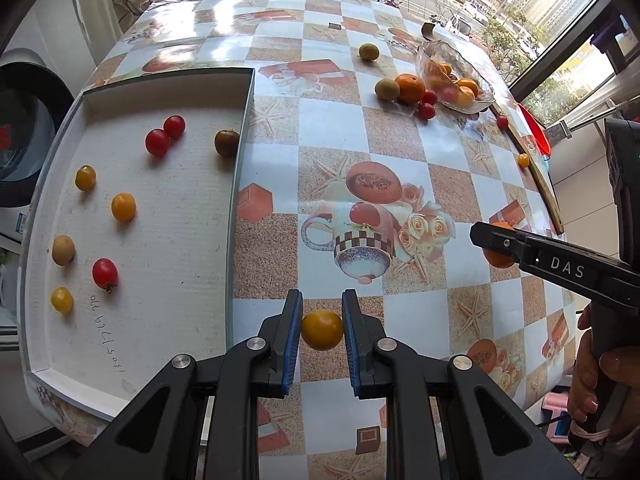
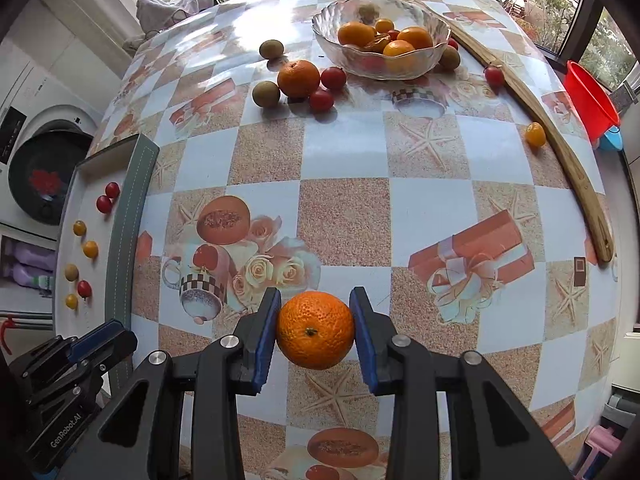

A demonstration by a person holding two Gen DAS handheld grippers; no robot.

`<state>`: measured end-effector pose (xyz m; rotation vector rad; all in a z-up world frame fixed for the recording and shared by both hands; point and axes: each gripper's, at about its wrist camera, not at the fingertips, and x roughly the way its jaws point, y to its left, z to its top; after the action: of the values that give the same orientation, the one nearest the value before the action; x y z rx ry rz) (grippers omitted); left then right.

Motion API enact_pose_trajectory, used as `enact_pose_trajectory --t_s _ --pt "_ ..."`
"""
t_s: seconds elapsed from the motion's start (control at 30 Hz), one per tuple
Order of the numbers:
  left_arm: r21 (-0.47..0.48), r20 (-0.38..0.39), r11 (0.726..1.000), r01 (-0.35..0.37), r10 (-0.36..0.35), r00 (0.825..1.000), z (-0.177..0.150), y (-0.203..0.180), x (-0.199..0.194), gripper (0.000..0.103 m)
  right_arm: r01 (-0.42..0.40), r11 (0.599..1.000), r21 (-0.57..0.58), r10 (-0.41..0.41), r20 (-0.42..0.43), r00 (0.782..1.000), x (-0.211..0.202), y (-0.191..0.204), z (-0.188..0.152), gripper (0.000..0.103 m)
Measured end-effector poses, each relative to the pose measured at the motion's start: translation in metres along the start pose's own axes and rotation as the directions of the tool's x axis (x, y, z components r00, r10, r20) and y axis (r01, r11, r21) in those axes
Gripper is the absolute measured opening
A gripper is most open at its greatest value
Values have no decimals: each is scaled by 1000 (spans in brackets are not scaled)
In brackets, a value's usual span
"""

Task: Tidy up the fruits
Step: 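Carry the yellow tomato and mandarin into the white tray and open both tools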

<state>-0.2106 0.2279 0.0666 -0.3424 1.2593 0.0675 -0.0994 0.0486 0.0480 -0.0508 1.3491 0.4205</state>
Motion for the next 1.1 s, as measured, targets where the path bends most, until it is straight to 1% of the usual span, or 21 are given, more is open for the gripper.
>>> enact_pose_trajectory --t_s 0.3,0.63,0.83,1.1 --pt "-40 34 999 -4 5 999 -2 20 -15 22 -22 999 -48 22 -2 1000 -1 30 1 39" --pt "-115 69 993 -35 43 997 -9 59 -33 22 -65 988 -139 64 -11 998 1 82 8 39" --pt "-180 76 982 -66 80 994 -16 90 -40 22 -106 973 -207 103 -25 994 5 123 15 39" --pt "-263 73 958 -112 135 988 -27 130 -42 22 -148 945 -292 135 -65 989 20 175 20 39"
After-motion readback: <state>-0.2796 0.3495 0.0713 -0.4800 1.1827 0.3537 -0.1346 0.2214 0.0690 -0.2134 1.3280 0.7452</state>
